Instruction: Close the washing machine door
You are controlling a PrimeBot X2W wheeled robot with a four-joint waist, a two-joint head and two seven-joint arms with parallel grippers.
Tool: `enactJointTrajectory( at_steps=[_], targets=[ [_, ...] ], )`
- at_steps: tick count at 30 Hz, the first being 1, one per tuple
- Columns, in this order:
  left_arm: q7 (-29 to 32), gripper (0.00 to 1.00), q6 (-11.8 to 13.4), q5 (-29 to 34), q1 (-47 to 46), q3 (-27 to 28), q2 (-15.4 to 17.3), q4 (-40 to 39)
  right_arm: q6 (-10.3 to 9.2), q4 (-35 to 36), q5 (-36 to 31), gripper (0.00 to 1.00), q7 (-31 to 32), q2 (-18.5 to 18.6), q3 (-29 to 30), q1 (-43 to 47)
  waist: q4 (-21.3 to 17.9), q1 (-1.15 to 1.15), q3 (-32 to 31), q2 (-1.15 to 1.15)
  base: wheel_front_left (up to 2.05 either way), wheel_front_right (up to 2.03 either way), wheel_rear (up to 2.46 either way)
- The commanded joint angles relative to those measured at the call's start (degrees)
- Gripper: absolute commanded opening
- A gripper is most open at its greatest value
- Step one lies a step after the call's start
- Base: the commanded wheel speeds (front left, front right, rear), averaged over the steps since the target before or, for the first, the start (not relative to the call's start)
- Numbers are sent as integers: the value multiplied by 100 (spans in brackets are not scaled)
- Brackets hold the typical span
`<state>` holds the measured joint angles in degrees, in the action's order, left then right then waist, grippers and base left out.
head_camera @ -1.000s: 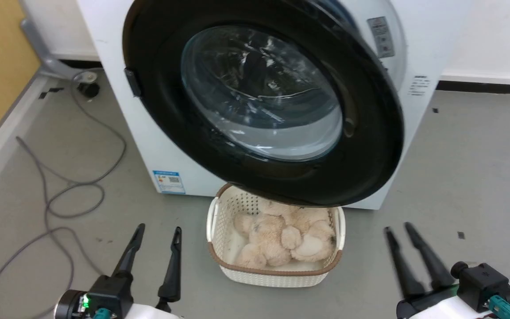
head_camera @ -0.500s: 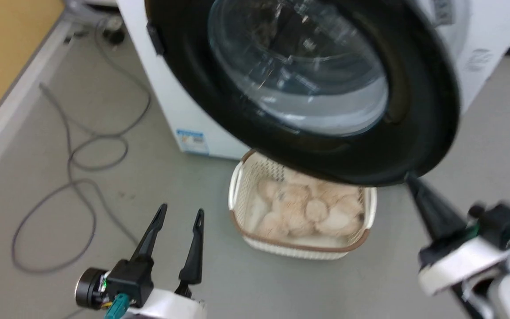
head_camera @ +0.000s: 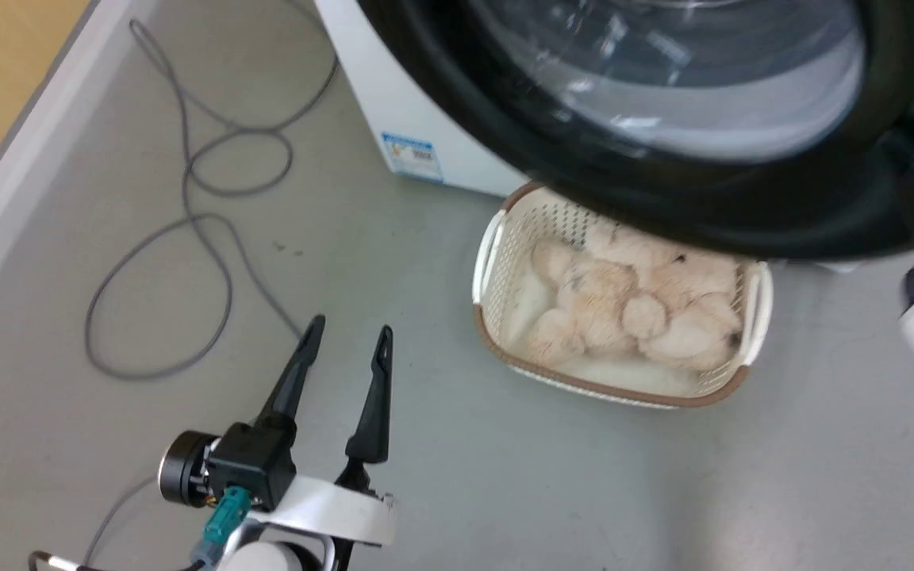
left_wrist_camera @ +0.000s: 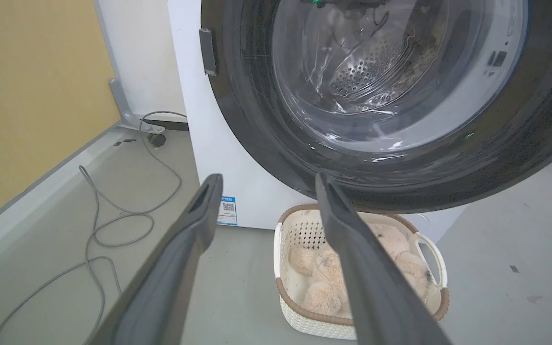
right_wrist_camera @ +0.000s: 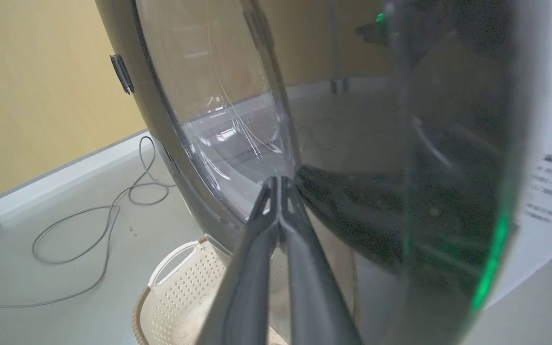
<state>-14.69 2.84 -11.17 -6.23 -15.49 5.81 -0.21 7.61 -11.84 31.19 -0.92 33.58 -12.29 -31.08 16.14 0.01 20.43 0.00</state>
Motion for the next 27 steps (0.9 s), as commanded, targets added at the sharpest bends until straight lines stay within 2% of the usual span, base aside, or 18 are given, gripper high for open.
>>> enactJointTrajectory(
  at_steps=[1, 4, 15, 21, 27],
  targets=[
    [-30, 100, -21, 30, -109, 38, -38, -12, -12, -96, 77, 0, 49, 116, 63, -209, 97, -1, 141, 0, 0, 0, 0],
    [-30, 100, -61, 69, -177, 94, -95, -40, -12, -349, 101, 0, 158, 294, 34, -619, 128, -1, 279, 0, 0, 0, 0],
    [-30, 100, -264, 218, -260, 148, -206, 74, -12, -1440, 246, 0, 395, 546, -60, -1843, 224, -1, 518, 0, 0, 0, 0],
    [-30, 100, -258, 222, -279, 177, -250, 71, -12, -1821, 322, 0, 254, 529, -98, -2136, 237, -1, 498, 0, 0, 0, 0],
    [-30, 100, -270, 235, -240, 279, -267, 91, -12, -2122, 515, 0, 13, 402, -131, -2069, 137, -1, 266, 0, 0, 0, 0]
  ],
)
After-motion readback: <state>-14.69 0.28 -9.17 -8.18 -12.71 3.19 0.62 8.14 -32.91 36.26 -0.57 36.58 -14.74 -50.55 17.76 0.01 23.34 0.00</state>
